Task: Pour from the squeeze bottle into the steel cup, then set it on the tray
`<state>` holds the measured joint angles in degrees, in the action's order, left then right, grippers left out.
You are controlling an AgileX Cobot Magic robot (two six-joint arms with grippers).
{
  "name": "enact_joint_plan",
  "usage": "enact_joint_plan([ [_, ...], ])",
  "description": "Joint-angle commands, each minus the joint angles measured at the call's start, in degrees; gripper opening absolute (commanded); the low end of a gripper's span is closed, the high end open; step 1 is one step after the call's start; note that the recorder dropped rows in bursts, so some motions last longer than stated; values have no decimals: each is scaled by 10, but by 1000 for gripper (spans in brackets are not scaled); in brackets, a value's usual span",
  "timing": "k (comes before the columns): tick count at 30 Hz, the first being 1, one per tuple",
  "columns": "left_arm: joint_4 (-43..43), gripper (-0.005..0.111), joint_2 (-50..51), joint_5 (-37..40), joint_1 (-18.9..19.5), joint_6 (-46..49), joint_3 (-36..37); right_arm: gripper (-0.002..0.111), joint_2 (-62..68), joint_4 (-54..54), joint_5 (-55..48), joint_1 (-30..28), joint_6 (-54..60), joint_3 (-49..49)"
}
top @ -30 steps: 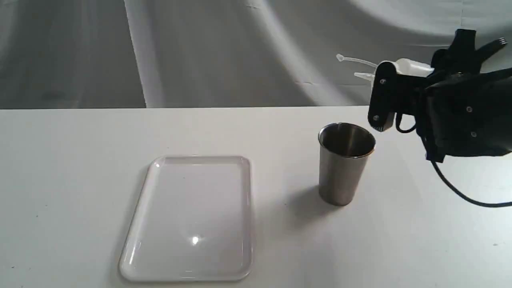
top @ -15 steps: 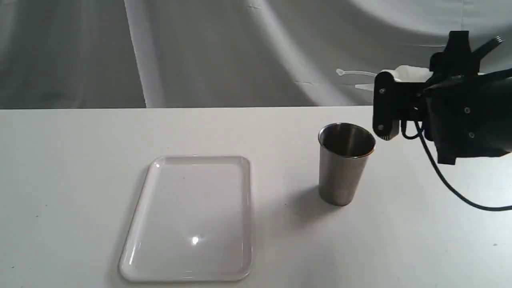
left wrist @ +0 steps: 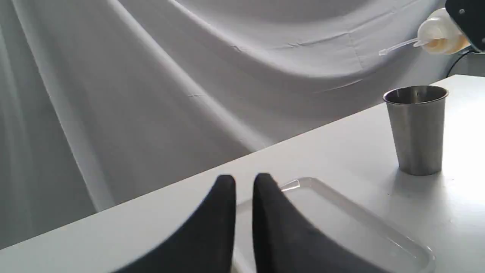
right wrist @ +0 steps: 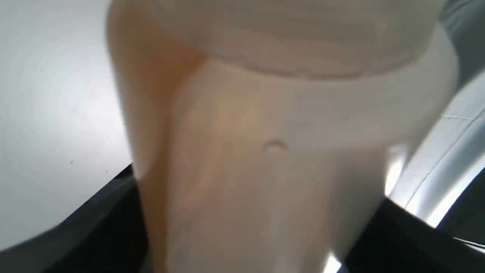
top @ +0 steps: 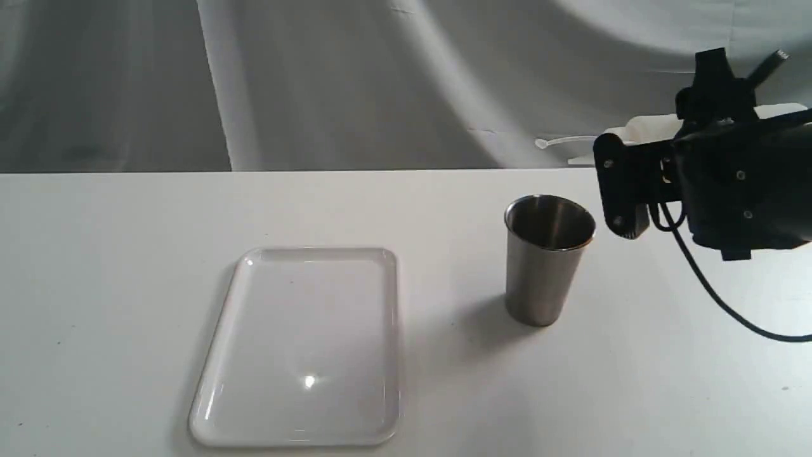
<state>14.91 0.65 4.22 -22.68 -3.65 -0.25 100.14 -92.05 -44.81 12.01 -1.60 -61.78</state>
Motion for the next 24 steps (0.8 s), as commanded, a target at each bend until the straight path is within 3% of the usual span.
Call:
enact_joint_plan([
  [1, -1, 8, 2, -3, 1, -2, 3, 35, -6, -37, -19, 0, 16, -7],
  [5, -1, 8, 2, -3, 1, -2, 3, 35, -6, -79, -26, 0, 16, -7],
  [24, -1, 8, 2, -3, 1, -2, 3, 35, -6, -79, -28, 0, 82, -7],
])
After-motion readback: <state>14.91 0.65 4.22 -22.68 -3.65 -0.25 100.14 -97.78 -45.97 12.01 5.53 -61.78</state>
